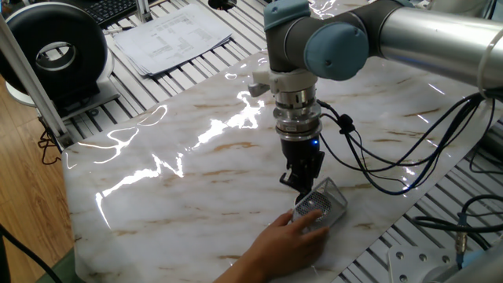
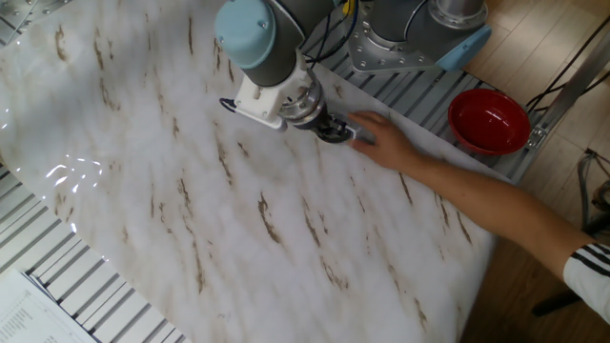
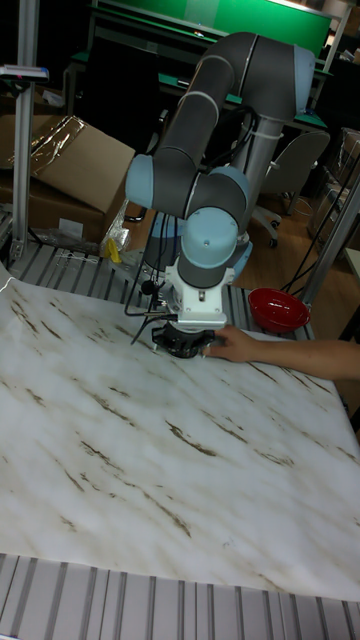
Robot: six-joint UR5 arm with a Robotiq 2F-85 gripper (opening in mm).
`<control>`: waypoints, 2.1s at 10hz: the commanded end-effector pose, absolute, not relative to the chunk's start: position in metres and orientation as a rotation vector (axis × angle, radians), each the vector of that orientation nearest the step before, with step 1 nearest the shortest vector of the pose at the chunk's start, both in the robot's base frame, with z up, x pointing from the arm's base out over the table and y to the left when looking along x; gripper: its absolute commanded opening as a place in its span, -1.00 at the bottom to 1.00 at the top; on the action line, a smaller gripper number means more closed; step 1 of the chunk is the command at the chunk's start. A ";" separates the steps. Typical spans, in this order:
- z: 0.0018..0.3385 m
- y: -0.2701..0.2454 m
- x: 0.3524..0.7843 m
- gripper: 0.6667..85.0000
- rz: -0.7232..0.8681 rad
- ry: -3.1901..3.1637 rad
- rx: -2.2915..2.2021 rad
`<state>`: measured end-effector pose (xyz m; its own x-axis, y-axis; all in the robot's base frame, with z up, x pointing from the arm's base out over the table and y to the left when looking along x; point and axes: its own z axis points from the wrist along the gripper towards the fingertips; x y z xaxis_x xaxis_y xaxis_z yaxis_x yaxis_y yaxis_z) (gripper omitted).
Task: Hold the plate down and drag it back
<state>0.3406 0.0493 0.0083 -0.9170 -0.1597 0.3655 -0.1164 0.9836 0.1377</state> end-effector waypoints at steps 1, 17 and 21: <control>0.009 0.046 0.359 -0.98 -0.132 -2.804 0.199; 0.007 0.028 0.433 -0.98 -0.007 -3.012 0.254; 0.006 0.024 0.446 -0.98 0.019 -3.055 0.279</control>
